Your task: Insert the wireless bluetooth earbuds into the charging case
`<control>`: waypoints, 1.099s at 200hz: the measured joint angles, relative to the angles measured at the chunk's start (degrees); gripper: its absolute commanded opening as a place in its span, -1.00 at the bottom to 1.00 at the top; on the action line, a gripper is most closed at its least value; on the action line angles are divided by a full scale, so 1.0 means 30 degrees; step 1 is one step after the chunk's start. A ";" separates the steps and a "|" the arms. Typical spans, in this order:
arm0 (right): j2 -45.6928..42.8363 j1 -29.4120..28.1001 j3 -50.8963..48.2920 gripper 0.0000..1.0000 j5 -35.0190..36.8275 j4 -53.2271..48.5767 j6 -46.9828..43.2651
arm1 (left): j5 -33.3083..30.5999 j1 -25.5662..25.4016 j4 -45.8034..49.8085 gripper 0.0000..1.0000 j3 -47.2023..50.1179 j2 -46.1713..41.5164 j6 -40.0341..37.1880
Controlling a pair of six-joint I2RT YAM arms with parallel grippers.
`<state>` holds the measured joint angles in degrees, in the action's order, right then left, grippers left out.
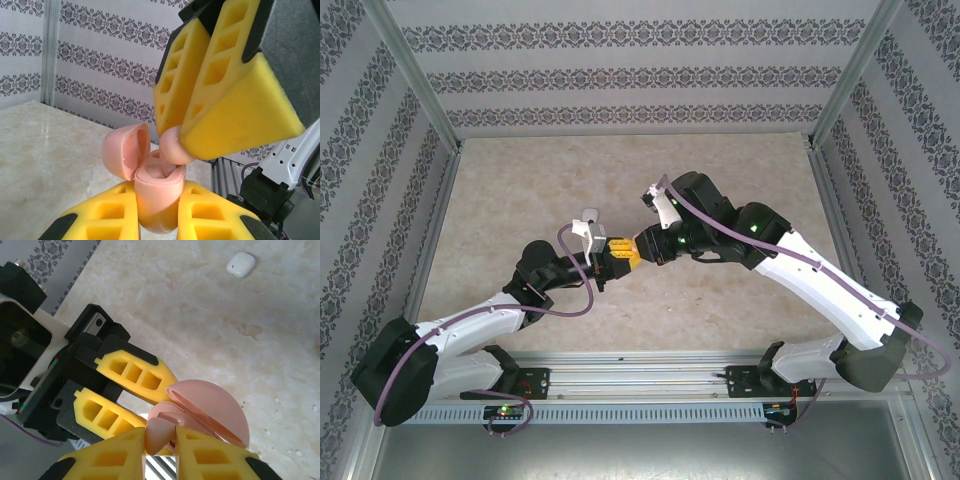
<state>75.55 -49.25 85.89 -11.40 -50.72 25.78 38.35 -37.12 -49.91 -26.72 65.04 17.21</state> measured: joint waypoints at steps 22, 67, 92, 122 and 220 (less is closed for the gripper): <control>-0.0095 0.0000 -0.0262 -0.56 0.0000 0.0328 0.0459 | 0.0007 0.0007 0.0080 -1.00 0.0000 0.0000 0.0015; -0.0109 0.0000 -0.0597 -0.55 0.0015 0.1020 0.1035 | 0.0226 0.0000 0.0087 -1.00 0.0000 0.0000 0.0015; -0.0182 -0.0007 -0.0947 -0.56 0.0073 0.1333 0.1450 | 0.0219 0.0000 0.0138 -1.00 0.0000 0.0000 0.0015; -0.0481 -0.0007 -0.1319 -0.57 0.0131 0.1632 0.1807 | 0.0226 0.0000 0.0189 -1.00 0.0000 0.0000 0.0007; -0.1603 -0.0044 -0.2477 -0.60 0.0583 0.1858 0.2441 | 0.0284 0.0000 0.0568 -1.00 0.0000 -0.0087 -0.0299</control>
<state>70.74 -49.39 78.46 -9.65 -45.15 33.10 39.20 -37.12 -48.21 -26.72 64.77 16.32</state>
